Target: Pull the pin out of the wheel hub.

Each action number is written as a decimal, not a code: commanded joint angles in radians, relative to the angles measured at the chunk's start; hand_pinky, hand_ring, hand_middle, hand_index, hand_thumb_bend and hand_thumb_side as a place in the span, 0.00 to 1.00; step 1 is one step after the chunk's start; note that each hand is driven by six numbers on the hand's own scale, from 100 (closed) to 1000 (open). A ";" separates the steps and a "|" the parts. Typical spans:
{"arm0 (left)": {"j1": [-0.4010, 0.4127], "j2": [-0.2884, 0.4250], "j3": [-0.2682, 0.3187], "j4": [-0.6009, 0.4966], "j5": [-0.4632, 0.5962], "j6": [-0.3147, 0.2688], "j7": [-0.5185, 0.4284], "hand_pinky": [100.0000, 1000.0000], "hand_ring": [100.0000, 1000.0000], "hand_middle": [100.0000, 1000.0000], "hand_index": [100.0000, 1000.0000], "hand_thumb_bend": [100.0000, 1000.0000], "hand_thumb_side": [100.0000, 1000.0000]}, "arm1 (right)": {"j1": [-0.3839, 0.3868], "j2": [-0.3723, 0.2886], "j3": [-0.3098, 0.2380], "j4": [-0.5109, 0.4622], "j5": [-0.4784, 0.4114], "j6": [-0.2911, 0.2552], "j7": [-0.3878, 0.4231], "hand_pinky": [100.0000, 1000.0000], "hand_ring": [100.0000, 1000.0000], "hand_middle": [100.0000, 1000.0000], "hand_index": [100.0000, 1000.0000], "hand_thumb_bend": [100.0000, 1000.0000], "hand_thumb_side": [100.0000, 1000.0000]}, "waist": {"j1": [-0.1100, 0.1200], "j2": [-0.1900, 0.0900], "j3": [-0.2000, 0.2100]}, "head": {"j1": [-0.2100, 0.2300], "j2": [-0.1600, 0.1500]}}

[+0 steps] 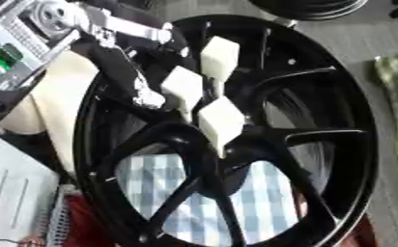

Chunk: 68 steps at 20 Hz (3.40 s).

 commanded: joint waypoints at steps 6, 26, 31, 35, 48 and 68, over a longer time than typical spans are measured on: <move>-0.019 0.018 0.045 -0.016 0.034 0.003 0.000 0.69 0.55 0.39 0.52 0.00 0.25 | -0.006 -0.024 -0.014 -0.005 -0.007 -0.002 -0.009 0.83 0.69 0.64 0.68 0.00 0.49 | -0.011 -0.021 0.003 | -0.001 -0.008; 0.074 0.244 0.383 -0.081 0.153 0.022 0.106 0.66 0.48 0.28 0.41 0.00 0.19 | 0.027 -0.045 -0.034 -0.001 -0.018 -0.012 -0.025 0.83 0.69 0.65 0.68 0.00 0.49 | -0.026 -0.038 0.046 | -0.041 0.013; 0.264 0.391 0.511 -0.119 0.212 0.015 0.213 0.66 0.48 0.28 0.42 0.00 0.20 | 0.040 -0.058 -0.050 -0.006 -0.024 -0.016 -0.042 0.83 0.69 0.65 0.68 0.00 0.49 | -0.035 -0.036 0.066 | -0.053 0.015; 0.436 0.467 0.623 -0.121 0.272 0.007 0.316 0.66 0.48 0.28 0.42 0.00 0.21 | 0.051 -0.062 -0.070 -0.009 -0.033 -0.020 -0.060 0.83 0.69 0.65 0.68 0.00 0.49 | -0.047 -0.034 0.089 | -0.063 0.009; 0.745 0.439 0.715 0.081 0.180 0.041 0.560 0.64 0.47 0.29 0.45 0.00 0.22 | 0.061 -0.057 -0.095 -0.023 -0.055 -0.028 -0.087 0.83 0.69 0.65 0.69 0.01 0.48 | -0.076 -0.033 0.119 | -0.069 -0.011; 0.823 0.327 0.655 0.175 0.117 0.048 0.527 0.80 0.81 0.79 0.86 0.51 0.65 | 0.058 -0.042 -0.097 -0.031 -0.065 -0.023 -0.095 0.83 0.69 0.65 0.69 0.00 0.48 | -0.086 -0.025 0.112 | -0.060 -0.021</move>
